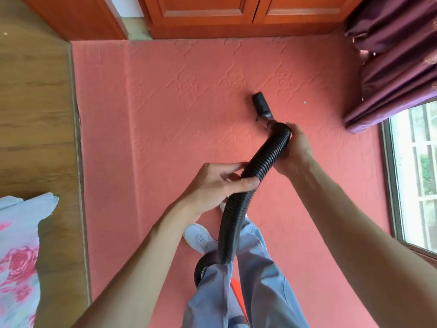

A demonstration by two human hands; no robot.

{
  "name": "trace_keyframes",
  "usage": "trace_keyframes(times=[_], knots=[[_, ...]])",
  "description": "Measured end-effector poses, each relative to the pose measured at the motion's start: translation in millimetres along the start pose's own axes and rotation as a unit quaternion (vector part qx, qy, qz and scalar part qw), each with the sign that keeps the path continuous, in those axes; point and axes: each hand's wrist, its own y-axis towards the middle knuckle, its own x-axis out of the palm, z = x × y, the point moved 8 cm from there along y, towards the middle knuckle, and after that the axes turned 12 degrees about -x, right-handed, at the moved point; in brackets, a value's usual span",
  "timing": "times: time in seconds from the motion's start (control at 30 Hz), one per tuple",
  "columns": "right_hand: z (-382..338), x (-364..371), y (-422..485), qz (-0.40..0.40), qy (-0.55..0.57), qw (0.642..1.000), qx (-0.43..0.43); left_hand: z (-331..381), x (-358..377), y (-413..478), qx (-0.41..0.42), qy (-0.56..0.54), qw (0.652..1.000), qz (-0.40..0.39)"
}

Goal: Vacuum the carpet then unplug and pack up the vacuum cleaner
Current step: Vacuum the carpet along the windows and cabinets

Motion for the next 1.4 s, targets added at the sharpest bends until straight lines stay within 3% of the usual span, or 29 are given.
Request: trace_keyframes(times=[0.1,0.2,0.5,0.77,0.97,1.2,1.4], knots=[[-3.7,-19.4,-14.0,0.005,0.017,1.0,0.007,-8.2,15.5,-5.0,-0.019,0.025,0.997,-0.067],[1.2,-34.3,-16.3,0.008,0.007,0.999,0.03,-11.6,23.2,-2.0,-0.032,0.004,0.996,-0.085],[-29.1,-41.7,42.4,0.021,-0.055,0.998,0.028,-1.2,58.7,48.7,-0.058,-0.023,0.998,0.015],[-91.2,-63.9,127.8,0.023,-0.133,0.991,0.01,20.6,108.9,125.1,-0.102,-0.081,0.99,0.044],[-125.3,-87.2,165.1,0.043,-0.102,0.994,0.003,39.9,140.4,166.5,-0.119,-0.099,0.987,0.051],[-148.0,-105.1,122.8,0.071,-0.007,0.997,-0.032,58.1,134.2,153.5,-0.071,0.019,0.993,-0.091],[-121.0,-119.1,88.4,0.096,0.026,0.995,0.006,55.8,112.8,132.3,-0.081,0.058,0.981,-0.168]])
